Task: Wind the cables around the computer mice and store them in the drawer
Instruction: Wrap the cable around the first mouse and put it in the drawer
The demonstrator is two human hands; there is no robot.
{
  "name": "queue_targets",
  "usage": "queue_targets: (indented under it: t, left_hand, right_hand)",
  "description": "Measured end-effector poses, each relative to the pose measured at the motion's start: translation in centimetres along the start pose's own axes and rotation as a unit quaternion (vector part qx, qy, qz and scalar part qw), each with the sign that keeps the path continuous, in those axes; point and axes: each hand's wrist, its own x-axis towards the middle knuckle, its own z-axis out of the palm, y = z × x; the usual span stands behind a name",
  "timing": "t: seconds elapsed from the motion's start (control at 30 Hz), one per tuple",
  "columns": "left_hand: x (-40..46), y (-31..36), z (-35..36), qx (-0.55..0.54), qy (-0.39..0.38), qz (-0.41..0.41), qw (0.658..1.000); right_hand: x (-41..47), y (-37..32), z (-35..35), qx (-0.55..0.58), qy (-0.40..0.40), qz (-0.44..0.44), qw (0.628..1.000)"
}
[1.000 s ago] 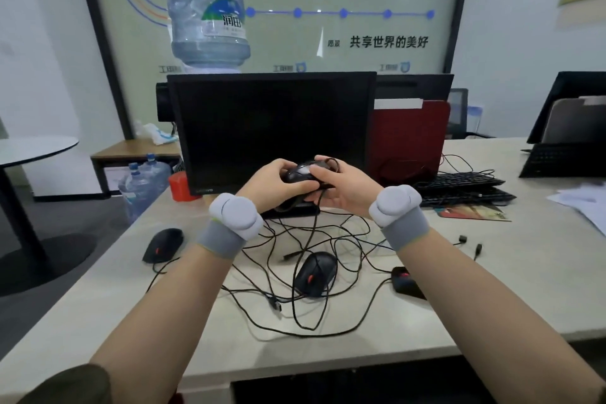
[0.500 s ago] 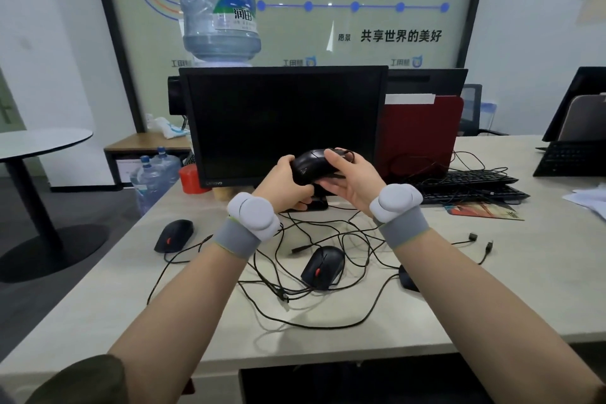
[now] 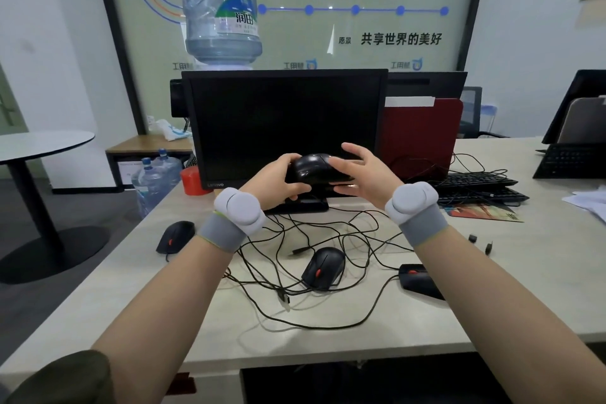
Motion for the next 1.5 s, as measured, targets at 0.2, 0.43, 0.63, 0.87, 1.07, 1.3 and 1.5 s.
queue_targets:
  t: [0.2,0.43,0.63,0.87,1.07,1.3,1.5]
  left_hand:
    - [-0.2,-0.4,0.4,0.033,-0.015,0.045,0.998]
    - [-0.3,-0.4,0.6,0.015,-0.05,0.004,0.999]
    - [0.1,0.3,0.2,-0.124,0.019,-0.009,0.992]
    - [1.0,2.1,-0.3,-0.29,0.049,0.003,0.956]
    - [-0.2,0.7,-3.1,-0.247,0.025,0.024,0.968]
    - [-1.9,-0.9,-4.2,-0.075,-0.076,-0.011,0.994]
    - [-2.5,-1.7,-1.8,0.103,-0.13,-0.045,0.985]
  right_hand:
    - [-0.2,-0.2,-0.9,-0.017,-0.088,0.07,0.993]
    - [-0.4,0.1,-0.5,-0.137,-0.061,0.035,0.988]
    - [-0.7,1.2,1.2,0.136,-0.043,0.031,0.989]
    - [-2.1,4.9,7.0,-0.025,-0.335,0.142,0.931]
    - [-1.5,3.8,4.2,-0.194,-0.226,0.161,0.941]
    - [0.5,1.3,-0.2,-0.259,-0.049,0.157,0.952]
    - [1.0,-1.7,0.1,-0.126,0.034,0.071,0.989]
